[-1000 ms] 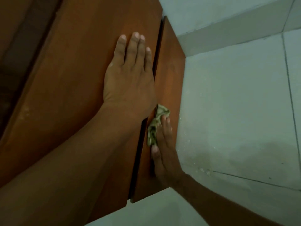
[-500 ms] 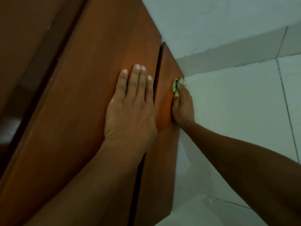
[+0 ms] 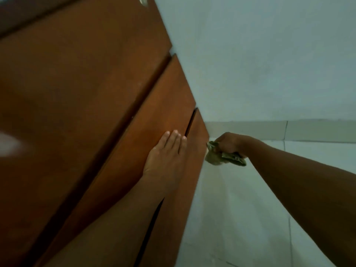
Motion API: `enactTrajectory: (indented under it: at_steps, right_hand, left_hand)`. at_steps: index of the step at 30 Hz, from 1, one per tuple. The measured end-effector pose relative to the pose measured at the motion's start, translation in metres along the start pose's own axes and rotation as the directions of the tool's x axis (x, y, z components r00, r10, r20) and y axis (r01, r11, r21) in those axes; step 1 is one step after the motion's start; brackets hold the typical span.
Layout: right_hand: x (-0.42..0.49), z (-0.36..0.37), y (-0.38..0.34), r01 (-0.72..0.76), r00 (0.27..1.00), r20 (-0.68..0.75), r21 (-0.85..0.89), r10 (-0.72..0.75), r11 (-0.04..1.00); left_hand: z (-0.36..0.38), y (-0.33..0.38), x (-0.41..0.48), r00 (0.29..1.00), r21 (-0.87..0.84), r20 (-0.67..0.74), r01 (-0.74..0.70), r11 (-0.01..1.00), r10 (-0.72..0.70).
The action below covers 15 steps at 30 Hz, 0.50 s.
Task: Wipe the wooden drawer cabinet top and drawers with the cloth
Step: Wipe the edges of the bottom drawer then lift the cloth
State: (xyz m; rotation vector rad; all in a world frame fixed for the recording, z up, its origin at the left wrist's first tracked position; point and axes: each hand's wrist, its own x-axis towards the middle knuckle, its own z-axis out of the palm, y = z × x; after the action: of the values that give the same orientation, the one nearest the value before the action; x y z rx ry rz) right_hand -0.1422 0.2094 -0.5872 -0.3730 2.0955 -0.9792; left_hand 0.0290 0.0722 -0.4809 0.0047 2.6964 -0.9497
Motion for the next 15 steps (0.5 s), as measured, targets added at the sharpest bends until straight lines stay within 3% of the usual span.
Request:
enactTrajectory:
  at_steps: [3, 6, 10, 15]
  right_hand:
    - [-0.041, -0.045, -0.020, -0.004, 0.997, 0.073, -0.092, 0.010, 0.996]
    - [-0.076, -0.078, -0.057, 0.045, 0.999, 0.016, -0.194, -0.043, 0.980]
    - [-0.125, -0.100, -0.097, 0.085, 0.995, -0.023, -0.297, -0.097, 0.951]
    - [-0.193, -0.115, -0.132, 0.115, 0.987, -0.030, -0.544, -0.156, 0.831]
  left_hand:
    - [-0.019, 0.001, -0.010, 0.995, -0.265, 0.068, -0.054, 0.963, 0.075]
    - [-0.041, -0.008, -0.025, 0.993, -0.435, 0.102, -0.014, 0.900, 0.065]
    - [-0.062, -0.022, -0.051, 0.997, -0.461, 0.069, 0.006, 0.887, 0.029]
    - [-0.075, -0.029, -0.085, 0.998, -0.439, 0.057, 0.028, 0.898, -0.004]
